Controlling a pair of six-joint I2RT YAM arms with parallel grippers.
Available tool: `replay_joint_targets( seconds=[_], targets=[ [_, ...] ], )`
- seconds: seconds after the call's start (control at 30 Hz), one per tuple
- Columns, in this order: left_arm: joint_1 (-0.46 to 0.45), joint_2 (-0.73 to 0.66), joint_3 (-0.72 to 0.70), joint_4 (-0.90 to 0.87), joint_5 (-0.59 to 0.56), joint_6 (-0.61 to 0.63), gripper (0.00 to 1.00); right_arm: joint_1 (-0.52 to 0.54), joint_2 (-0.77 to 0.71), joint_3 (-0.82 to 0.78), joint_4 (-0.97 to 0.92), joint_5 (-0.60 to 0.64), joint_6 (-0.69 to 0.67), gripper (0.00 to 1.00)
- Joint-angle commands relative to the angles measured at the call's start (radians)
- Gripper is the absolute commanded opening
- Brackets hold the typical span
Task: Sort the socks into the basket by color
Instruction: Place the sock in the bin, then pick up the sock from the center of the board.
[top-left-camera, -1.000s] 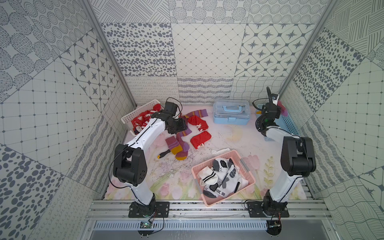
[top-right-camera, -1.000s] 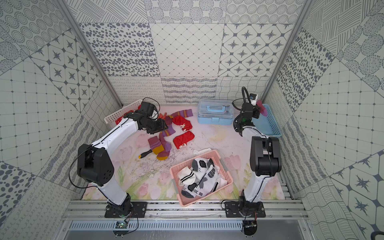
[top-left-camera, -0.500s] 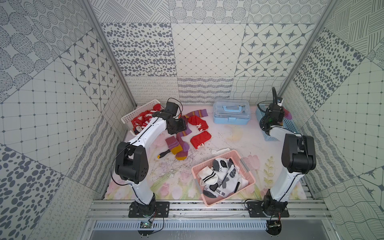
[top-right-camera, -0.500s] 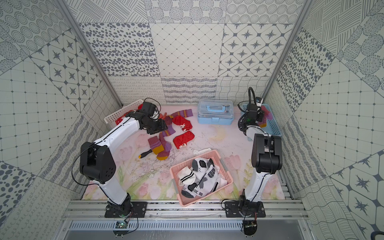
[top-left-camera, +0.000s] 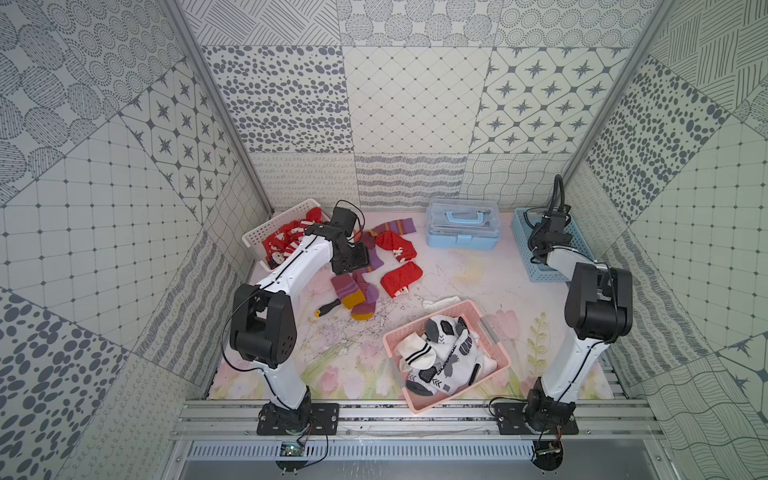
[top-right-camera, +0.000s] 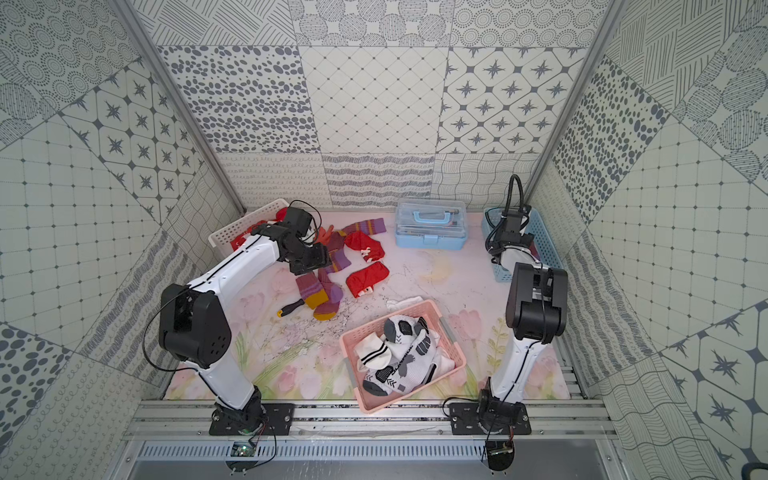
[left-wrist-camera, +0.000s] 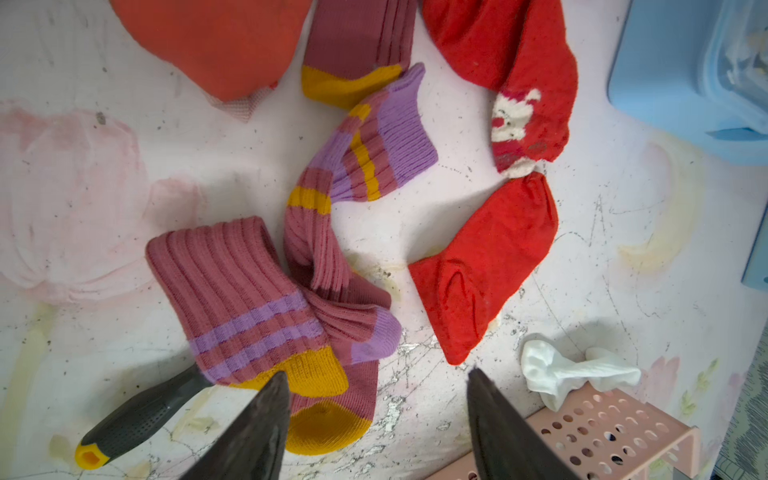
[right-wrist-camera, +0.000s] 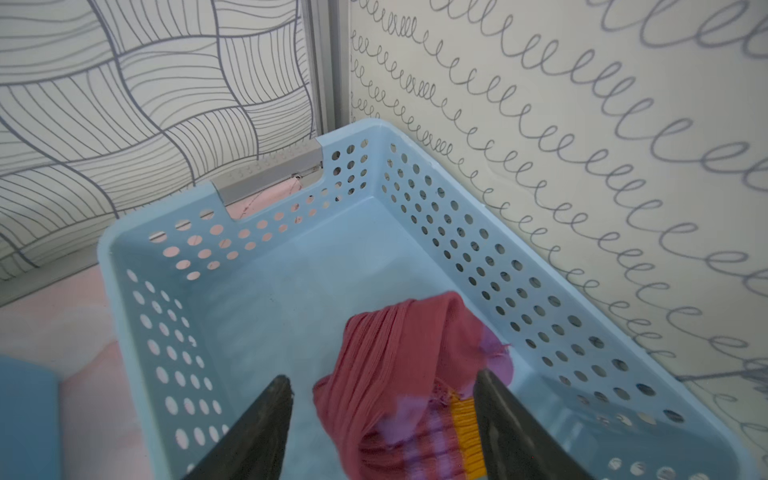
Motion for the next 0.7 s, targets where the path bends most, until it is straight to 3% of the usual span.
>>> replay_joint_targets(
  seconds=[0.0, 0.27, 0.67],
  targets=[
    [-0.003, -0.021, -0.013, -0.077, -0.041, -0.019, 0.69, 0.002, 0.014, 0.043, -0.04, -0.035, 0.039, 0.91],
    [-0.002, -0.045, -0.05, -0.129, -0.082, -0.037, 0.72, 0.021, -0.033, 0.046, -0.095, -0.145, 0.094, 0.98],
    [-0.003, -0.034, -0.158, -0.094, -0.09, -0.09, 0.76, 0.189, -0.174, -0.066, -0.15, -0.257, 0.126, 0.98]
  ],
)
